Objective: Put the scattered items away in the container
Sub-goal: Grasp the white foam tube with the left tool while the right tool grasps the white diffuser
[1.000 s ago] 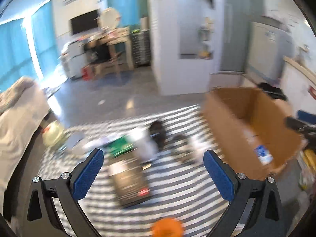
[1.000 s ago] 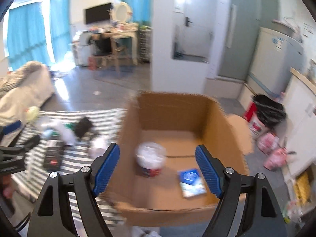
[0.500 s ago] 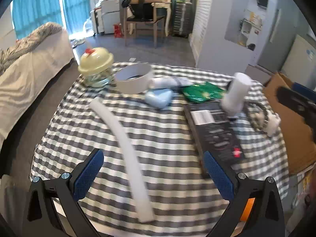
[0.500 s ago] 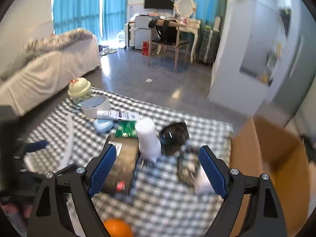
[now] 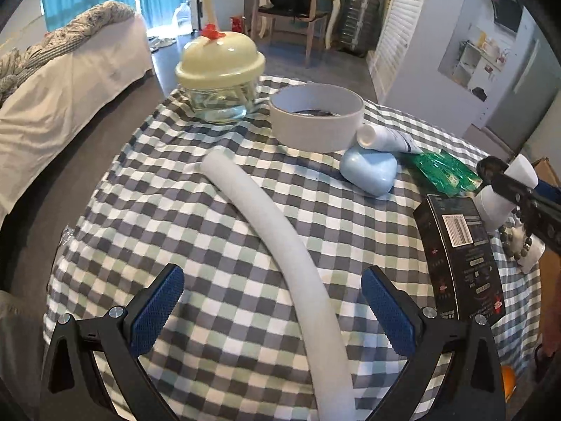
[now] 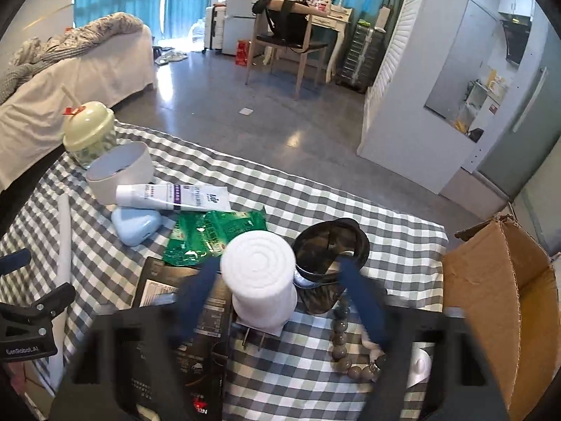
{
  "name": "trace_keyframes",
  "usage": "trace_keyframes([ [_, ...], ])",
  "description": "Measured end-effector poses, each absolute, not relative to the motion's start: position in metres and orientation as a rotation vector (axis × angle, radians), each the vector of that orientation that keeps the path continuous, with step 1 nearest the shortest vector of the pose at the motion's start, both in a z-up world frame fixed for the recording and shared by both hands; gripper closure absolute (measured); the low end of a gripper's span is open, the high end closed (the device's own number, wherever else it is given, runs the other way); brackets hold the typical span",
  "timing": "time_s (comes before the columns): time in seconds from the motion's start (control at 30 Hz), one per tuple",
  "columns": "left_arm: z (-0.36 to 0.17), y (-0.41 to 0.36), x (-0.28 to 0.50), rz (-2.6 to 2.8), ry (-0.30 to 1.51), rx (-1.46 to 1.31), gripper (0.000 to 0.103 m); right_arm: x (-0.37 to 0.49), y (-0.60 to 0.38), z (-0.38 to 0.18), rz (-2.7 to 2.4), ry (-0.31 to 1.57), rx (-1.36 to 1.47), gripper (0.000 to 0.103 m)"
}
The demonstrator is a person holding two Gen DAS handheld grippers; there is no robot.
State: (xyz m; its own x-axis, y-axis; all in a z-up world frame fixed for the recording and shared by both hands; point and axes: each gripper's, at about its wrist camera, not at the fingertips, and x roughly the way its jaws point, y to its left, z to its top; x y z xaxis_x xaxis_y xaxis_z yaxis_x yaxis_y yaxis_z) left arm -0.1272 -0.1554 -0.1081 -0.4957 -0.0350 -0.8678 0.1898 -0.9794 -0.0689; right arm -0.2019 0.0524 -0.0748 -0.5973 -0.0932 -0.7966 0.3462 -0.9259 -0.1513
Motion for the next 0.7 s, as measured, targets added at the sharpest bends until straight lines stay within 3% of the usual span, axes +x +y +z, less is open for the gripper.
trace_keyframes([
  [0.17,-0.114,-0.149,-0.129,-2.615,0.246,1.535,0.000,-0.203,0.056,-0.074,-2.551,0.409,1.282,0.071],
  [0.23,-0.115,-0.146,-0.129,-2.627,0.247,1.553,0.006,-0.201,0.057,-0.071,-2.556,0.408,1.270,0.071],
  [0.33,-0.114,-0.145,-0.129,-2.603,0.207,1.553,0.031,-0.197,0.058,-0.066,-2.553,0.398,1.257,0.071],
  [0.4,-0.110,-0.145,-0.129,-2.605,0.211,1.551,0.082,-0.196,0.058,-0.064,-2.556,0.402,1.250,0.071],
  [0.5,-0.103,-0.144,-0.127,-2.613,0.216,1.555,0.093,-0.194,0.060,-0.060,-2.559,0.387,1.245,0.071],
  [0.7,-0.080,-0.132,-0.118,-2.672,0.161,1.488,0.094,-0.188,0.064,-0.046,-2.573,0.373,1.203,0.071],
])
